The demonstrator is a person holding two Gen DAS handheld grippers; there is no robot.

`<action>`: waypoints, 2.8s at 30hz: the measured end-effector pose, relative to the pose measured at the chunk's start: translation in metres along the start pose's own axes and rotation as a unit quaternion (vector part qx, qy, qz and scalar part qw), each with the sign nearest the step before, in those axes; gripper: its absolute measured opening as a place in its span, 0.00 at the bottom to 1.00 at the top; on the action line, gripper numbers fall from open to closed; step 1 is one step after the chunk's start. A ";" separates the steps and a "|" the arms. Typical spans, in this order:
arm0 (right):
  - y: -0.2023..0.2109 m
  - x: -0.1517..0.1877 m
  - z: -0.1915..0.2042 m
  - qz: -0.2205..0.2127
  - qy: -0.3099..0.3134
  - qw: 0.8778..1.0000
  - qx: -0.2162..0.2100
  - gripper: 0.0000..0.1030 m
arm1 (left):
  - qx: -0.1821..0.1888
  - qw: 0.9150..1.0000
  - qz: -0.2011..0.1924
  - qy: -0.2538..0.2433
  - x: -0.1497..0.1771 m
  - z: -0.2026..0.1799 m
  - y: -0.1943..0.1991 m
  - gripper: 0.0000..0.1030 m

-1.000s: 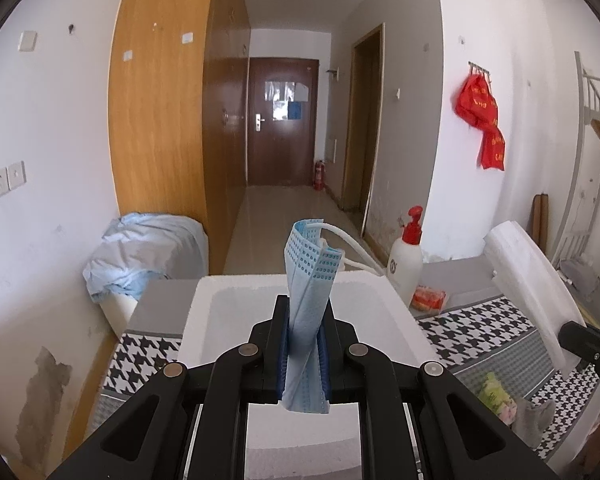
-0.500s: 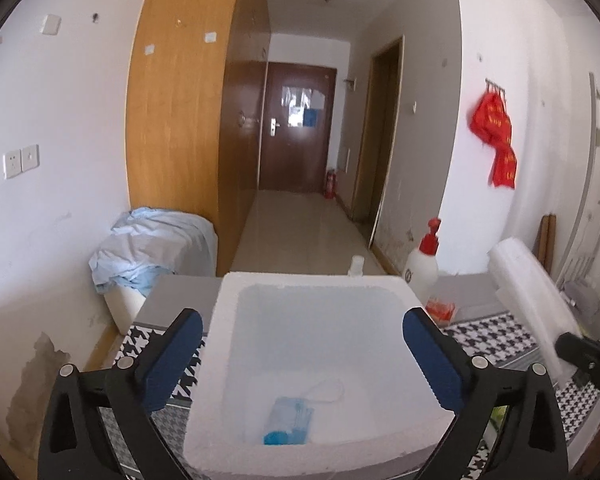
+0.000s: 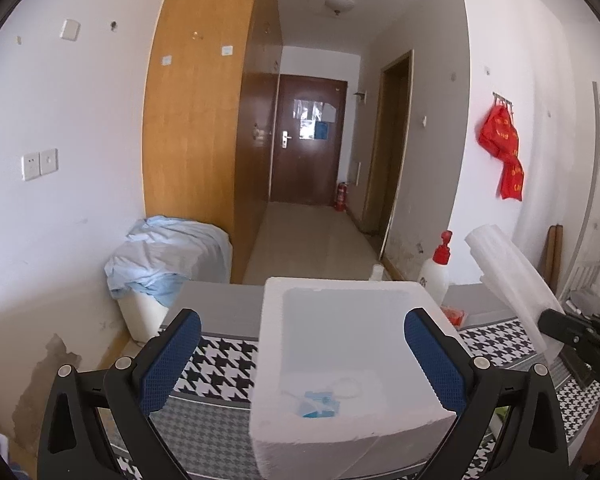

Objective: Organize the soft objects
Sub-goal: 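Lower the white tissues into the foam box and open the right gripper, then move both grippers away from the foam box back over the table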

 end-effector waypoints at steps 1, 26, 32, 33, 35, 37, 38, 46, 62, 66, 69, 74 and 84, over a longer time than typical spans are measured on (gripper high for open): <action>-0.001 -0.001 0.002 -0.001 0.001 1.000 -0.001 0.06 | -0.001 1.000 -0.002 0.001 0.000 0.002 0.002 0.99; -0.053 -0.011 0.046 0.031 0.019 0.999 -0.030 0.06 | -0.032 0.999 -0.024 0.008 0.011 0.043 0.030 0.99; -0.063 -0.008 0.049 0.042 0.017 0.999 -0.030 0.06 | -0.029 0.999 -0.027 0.008 0.016 0.042 0.033 0.99; -0.064 -0.007 0.049 0.043 0.017 0.998 -0.031 0.06 | -0.031 0.999 -0.030 0.014 0.017 0.043 0.034 0.99; -0.067 -0.007 0.050 0.046 0.015 0.998 -0.034 0.06 | -0.031 0.999 -0.033 0.015 0.019 0.044 0.035 0.99; -0.071 -0.007 0.051 0.049 0.015 0.998 -0.033 0.06 | -0.034 0.999 -0.034 0.013 0.020 0.045 0.036 0.99; -0.073 -0.006 0.051 0.053 0.014 0.998 -0.029 0.06 | -0.036 0.999 -0.033 0.014 0.021 0.046 0.035 0.99; -0.088 0.003 0.055 0.075 0.019 0.997 -0.026 0.34 | -0.025 0.999 -0.019 0.009 0.035 0.039 0.031 0.99; -0.072 0.007 0.061 0.061 0.022 0.997 -0.040 0.79 | -0.024 1.000 -0.018 0.000 0.042 0.034 0.035 0.99; -0.063 0.006 0.061 0.053 0.024 0.997 -0.041 0.85 | -0.023 1.000 -0.018 -0.001 0.042 0.031 0.037 0.99; -0.056 0.004 0.060 0.047 0.021 0.998 -0.042 0.86 | -0.022 1.000 -0.020 0.001 0.042 0.029 0.039 0.99; -0.042 0.002 0.058 0.033 0.021 0.998 -0.039 0.86 | -0.020 1.000 -0.020 -0.002 0.041 0.024 0.043 0.99; -0.017 0.007 0.055 0.015 0.030 0.999 -0.035 0.86 | -0.010 0.999 -0.028 -0.015 0.040 0.008 0.054 0.99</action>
Point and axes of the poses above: each gripper's, at about its wrist camera, not at the fingertips, and y roughly against the way its jaws point, z to its left, x to its underside, the point moved 10 cm from there along -y, roughly the way its jaws point, and after that the axes turned 2 degrees about -z, right-handed, at the moved point
